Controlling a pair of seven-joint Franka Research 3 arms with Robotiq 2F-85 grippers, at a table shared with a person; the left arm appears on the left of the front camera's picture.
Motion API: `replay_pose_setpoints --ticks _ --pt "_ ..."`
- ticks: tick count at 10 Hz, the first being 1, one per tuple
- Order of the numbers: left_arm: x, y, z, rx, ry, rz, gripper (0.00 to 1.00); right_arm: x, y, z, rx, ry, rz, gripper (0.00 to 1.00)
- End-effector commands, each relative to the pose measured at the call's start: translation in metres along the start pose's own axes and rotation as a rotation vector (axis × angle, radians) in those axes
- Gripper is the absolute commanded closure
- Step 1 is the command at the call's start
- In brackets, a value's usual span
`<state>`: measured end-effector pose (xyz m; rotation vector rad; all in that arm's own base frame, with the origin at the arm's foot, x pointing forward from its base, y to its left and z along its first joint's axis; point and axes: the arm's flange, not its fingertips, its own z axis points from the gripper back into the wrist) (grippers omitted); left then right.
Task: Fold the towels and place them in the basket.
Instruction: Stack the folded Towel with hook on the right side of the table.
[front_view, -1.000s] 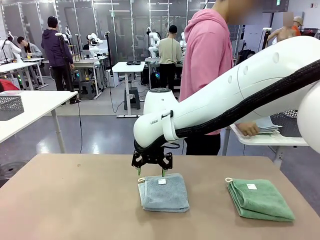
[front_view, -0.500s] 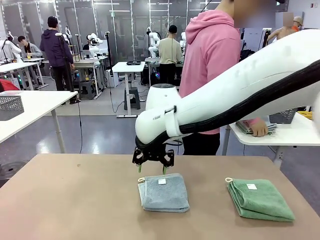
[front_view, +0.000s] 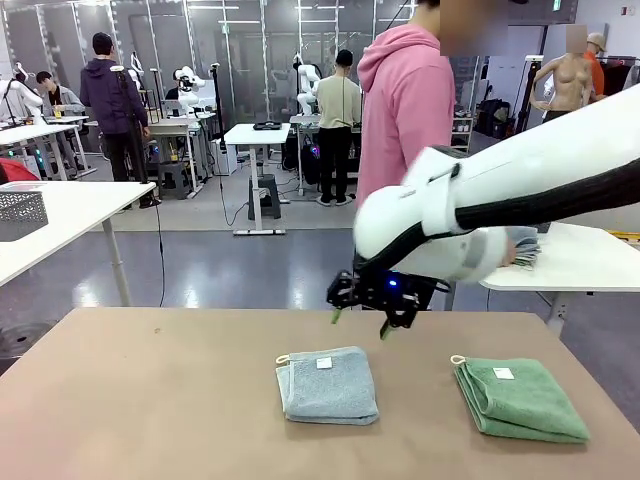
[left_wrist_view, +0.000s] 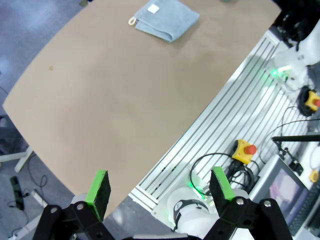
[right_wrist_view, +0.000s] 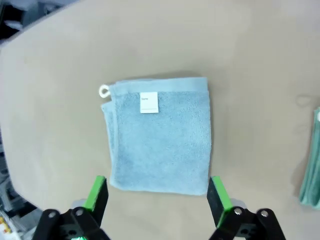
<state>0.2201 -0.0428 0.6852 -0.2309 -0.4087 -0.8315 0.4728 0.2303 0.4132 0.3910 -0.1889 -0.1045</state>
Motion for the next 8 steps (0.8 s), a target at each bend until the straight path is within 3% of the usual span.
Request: replay_pose_setpoints --ticks 1,5,8 --pt "0.000 -0.001 -0.001 0.003 0.001 -0.004 0.00 -0.004 -0.033 -0.016 0.137 0.025 0.014 0.00" --pt "0.000 -0.001 -0.001 0.003 0.001 -0.004 0.00 0.005 -0.073 -0.049 0.258 0.082 -0.019 0.00" --pt "0.000 -0.001 -0.001 0.003 0.001 -0.004 0.00 0.011 -0.093 -0.072 0.267 0.077 -0.027 0.00"
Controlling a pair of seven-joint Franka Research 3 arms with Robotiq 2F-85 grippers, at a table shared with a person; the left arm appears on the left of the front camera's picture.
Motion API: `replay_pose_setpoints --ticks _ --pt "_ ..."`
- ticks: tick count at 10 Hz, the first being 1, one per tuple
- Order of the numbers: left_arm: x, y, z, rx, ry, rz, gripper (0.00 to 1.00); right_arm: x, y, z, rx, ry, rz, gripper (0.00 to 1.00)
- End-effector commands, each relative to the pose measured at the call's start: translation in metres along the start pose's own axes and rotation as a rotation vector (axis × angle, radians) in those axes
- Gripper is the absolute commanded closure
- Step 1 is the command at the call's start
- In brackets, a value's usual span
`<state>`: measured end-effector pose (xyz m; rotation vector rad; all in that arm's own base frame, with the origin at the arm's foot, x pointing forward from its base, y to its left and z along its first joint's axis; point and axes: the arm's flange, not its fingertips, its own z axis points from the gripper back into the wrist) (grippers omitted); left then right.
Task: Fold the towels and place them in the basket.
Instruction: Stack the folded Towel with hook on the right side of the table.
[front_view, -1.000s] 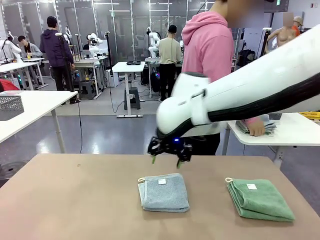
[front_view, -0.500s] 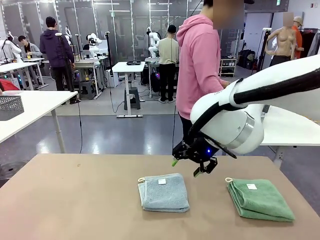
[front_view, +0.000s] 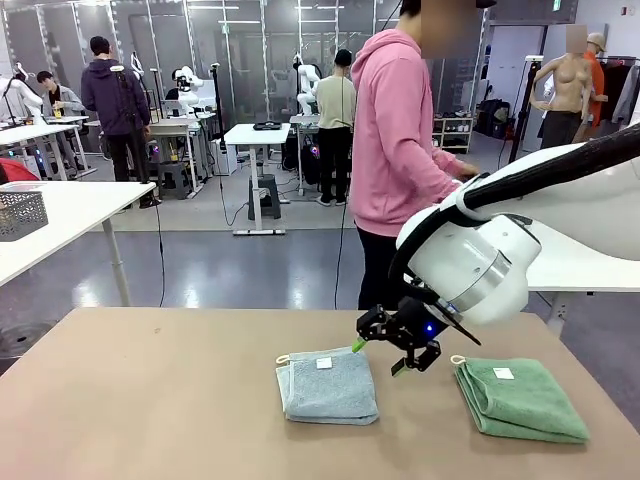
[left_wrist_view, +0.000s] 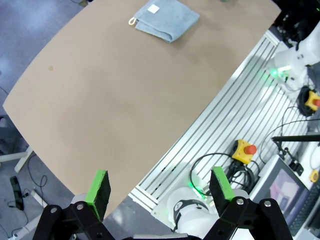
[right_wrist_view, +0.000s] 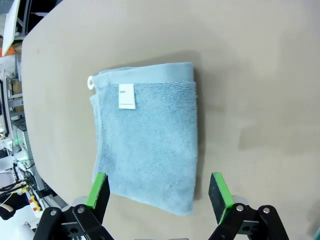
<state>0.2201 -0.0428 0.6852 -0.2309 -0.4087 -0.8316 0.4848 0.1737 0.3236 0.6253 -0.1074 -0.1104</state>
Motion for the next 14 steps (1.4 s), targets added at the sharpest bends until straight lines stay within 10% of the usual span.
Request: replay_pose_setpoints --ticks 1,11,14 --pt "0.000 -0.001 -0.001 0.003 0.001 -0.004 0.00 0.010 -0.016 -0.012 0.041 -0.009 0.029 0.00" --pt "0.000 -0.001 -0.001 0.003 0.001 -0.004 0.00 0.022 -0.017 -0.063 0.104 0.059 0.094 0.00" --pt "0.000 -0.001 -0.001 0.003 0.001 -0.004 0.00 0.022 -0.012 -0.070 0.120 0.072 0.083 0.93"
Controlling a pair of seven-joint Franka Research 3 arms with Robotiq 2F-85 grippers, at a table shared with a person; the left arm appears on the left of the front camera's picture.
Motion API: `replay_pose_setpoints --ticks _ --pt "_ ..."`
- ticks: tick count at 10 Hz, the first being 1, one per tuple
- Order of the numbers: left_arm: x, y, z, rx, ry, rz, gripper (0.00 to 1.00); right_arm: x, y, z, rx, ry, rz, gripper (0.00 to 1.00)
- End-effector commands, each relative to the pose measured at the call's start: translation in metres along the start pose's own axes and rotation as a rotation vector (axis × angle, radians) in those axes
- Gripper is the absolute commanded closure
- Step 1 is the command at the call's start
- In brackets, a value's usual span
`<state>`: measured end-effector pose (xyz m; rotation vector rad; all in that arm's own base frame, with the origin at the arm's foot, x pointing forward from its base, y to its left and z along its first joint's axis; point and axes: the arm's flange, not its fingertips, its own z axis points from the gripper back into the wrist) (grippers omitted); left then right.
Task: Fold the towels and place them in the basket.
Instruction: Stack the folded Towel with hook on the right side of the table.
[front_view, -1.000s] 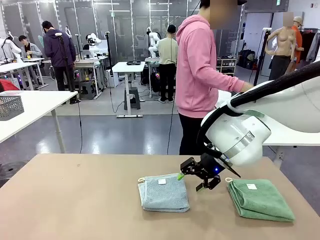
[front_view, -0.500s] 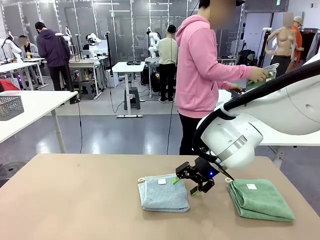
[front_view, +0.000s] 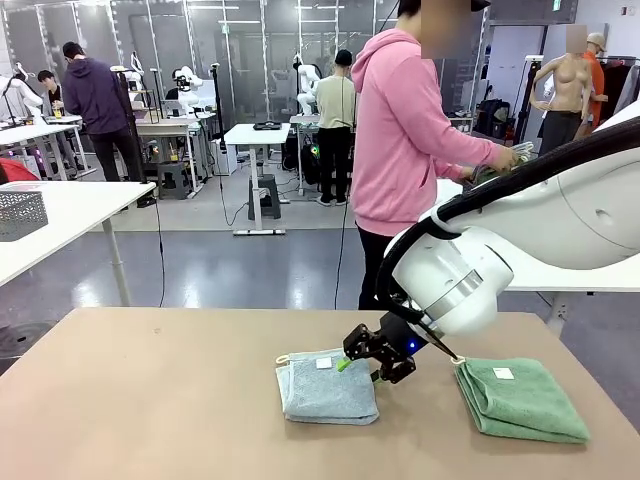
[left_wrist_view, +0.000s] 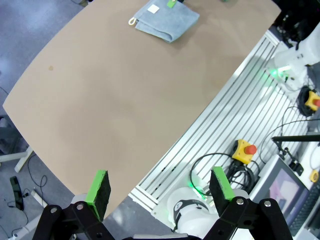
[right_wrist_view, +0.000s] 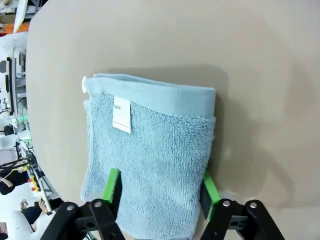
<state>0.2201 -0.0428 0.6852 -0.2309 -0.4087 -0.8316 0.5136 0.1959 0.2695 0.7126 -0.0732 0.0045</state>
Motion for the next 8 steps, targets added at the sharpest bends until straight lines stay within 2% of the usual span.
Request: replay_pose_setpoints --ticks 1,2,3,4,8 --pt "0.000 -0.001 -0.001 0.003 0.001 -0.004 0.00 0.001 0.001 -0.014 0.025 0.009 -0.005 1.00" --pt "0.000 -0.001 -0.001 0.003 0.001 -0.004 0.00 0.001 0.002 -0.016 0.024 0.010 -0.006 1.00" --pt "0.000 -0.001 -0.001 0.003 0.001 -0.004 0.00 0.002 0.003 -0.017 0.028 0.008 -0.006 0.88" --pt "0.000 -0.001 -0.001 0.003 0.001 -0.004 0.00 0.002 0.006 -0.018 0.028 0.008 -0.004 0.98" --pt "0.000 -0.001 -0.001 0.003 0.001 -0.004 0.00 0.000 0.017 -0.024 0.023 0.000 -0.011 1.00"
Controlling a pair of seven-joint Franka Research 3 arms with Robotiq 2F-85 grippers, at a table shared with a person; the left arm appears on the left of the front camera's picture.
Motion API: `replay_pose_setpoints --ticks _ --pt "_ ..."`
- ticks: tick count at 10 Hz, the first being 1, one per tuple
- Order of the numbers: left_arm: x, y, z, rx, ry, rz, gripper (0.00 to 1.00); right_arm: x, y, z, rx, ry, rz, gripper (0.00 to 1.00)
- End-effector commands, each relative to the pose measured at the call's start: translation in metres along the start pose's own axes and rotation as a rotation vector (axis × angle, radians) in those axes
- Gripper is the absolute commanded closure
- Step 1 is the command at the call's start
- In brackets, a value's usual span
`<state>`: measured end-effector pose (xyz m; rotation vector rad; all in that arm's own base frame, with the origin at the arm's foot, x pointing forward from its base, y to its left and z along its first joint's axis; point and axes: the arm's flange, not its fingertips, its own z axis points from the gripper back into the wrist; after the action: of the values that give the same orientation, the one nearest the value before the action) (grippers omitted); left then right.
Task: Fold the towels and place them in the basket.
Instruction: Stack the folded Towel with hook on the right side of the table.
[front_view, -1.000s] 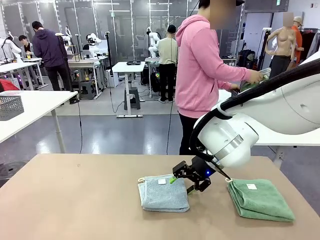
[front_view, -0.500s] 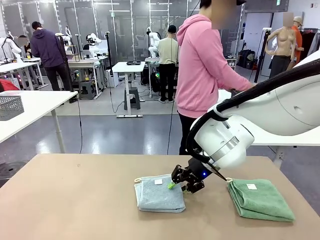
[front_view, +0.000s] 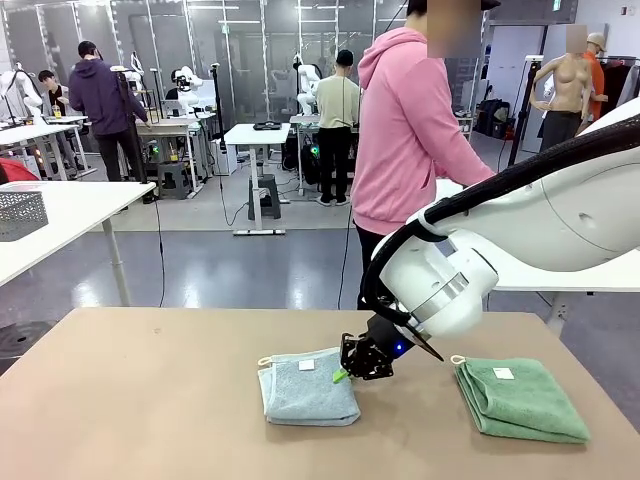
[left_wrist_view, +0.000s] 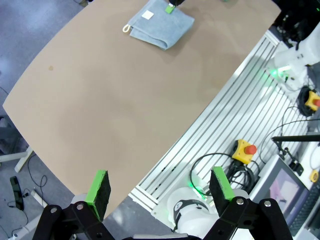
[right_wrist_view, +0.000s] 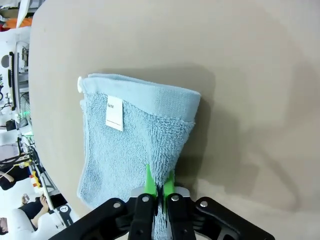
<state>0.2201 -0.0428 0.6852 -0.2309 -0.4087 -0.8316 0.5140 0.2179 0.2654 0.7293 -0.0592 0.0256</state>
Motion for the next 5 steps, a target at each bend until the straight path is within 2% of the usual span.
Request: replay_pose_setpoints --ticks 1,5 --pt "0.0001 -0.0013 -0.0009 0.003 0.001 -0.004 0.00 0.0008 -0.0019 0.0014 -0.002 -0.001 0.000 1.00" --pt "0.0001 -0.0013 -0.0009 0.003 0.001 -0.004 0.00 0.0008 -0.0019 0.0014 -0.002 -0.001 0.000 1.00"
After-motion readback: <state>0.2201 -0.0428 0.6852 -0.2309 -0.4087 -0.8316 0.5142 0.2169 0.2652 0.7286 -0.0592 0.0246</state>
